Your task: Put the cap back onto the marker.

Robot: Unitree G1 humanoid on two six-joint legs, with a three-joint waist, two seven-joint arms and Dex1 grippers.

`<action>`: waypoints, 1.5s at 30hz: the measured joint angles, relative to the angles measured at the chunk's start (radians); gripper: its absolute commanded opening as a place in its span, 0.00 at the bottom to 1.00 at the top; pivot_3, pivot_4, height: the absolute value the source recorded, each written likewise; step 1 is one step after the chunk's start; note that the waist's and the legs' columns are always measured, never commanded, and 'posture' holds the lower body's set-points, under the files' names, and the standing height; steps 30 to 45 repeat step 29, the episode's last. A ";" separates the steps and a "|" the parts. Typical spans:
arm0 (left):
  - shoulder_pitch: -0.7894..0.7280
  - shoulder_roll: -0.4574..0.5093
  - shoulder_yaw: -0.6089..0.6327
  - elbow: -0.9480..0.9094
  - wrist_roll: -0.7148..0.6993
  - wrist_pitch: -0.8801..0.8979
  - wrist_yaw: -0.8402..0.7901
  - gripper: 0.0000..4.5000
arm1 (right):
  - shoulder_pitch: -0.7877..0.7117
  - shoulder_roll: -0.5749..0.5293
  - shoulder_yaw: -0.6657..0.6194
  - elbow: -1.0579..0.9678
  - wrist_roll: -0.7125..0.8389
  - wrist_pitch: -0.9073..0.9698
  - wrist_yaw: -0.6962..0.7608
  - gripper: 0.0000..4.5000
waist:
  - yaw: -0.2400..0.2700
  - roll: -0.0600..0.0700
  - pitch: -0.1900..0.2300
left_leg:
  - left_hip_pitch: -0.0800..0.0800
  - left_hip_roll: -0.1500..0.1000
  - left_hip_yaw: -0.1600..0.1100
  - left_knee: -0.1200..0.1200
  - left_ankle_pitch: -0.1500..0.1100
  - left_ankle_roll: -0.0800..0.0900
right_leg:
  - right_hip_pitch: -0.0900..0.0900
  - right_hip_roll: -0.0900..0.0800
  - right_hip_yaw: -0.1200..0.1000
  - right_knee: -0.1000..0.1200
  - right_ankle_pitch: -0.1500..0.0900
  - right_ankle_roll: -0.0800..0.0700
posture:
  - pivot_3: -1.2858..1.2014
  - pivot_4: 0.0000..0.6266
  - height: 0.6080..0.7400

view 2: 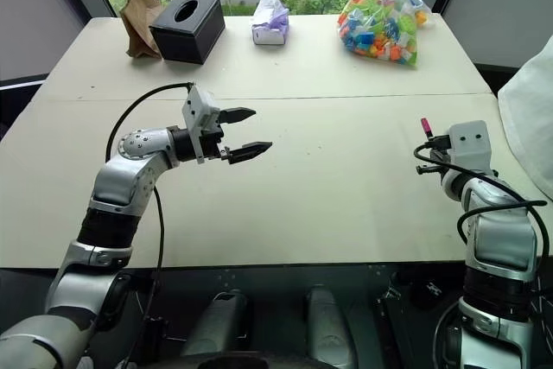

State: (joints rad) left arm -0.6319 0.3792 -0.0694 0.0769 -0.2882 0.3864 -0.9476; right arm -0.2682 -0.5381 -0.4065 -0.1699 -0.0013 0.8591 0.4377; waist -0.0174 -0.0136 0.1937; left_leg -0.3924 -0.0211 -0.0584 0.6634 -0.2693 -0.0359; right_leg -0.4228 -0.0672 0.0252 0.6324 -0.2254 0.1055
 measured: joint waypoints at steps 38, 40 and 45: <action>-0.040 0.074 -0.031 -0.054 -0.098 0.072 -0.136 1.00 | 0.020 -0.108 0.043 0.041 0.138 -0.013 -0.009 0.99 | 0.005 0.001 0.000 | 0.000 0.000 0.000 0.000 0.000 0.000 | 0.000 0.000 0.000 0.000 0.000 0.000 | 0.52 0.24 1.00; -0.040 0.074 -0.031 -0.054 -0.098 0.072 -0.136 1.00 | 0.020 -0.108 0.043 0.041 0.138 -0.013 -0.009 0.99 | 0.005 0.001 0.000 | 0.000 0.000 0.000 0.000 0.000 0.000 | 0.000 0.000 0.000 0.000 0.000 0.000 | 0.52 0.24 1.00; -0.040 0.074 -0.031 -0.054 -0.098 0.072 -0.136 1.00 | 0.020 -0.108 0.043 0.041 0.138 -0.013 -0.009 0.99 | 0.005 0.001 0.000 | 0.000 0.000 0.000 0.000 0.000 0.000 | 0.000 0.000 0.000 0.000 0.000 0.000 | 0.52 0.24 1.00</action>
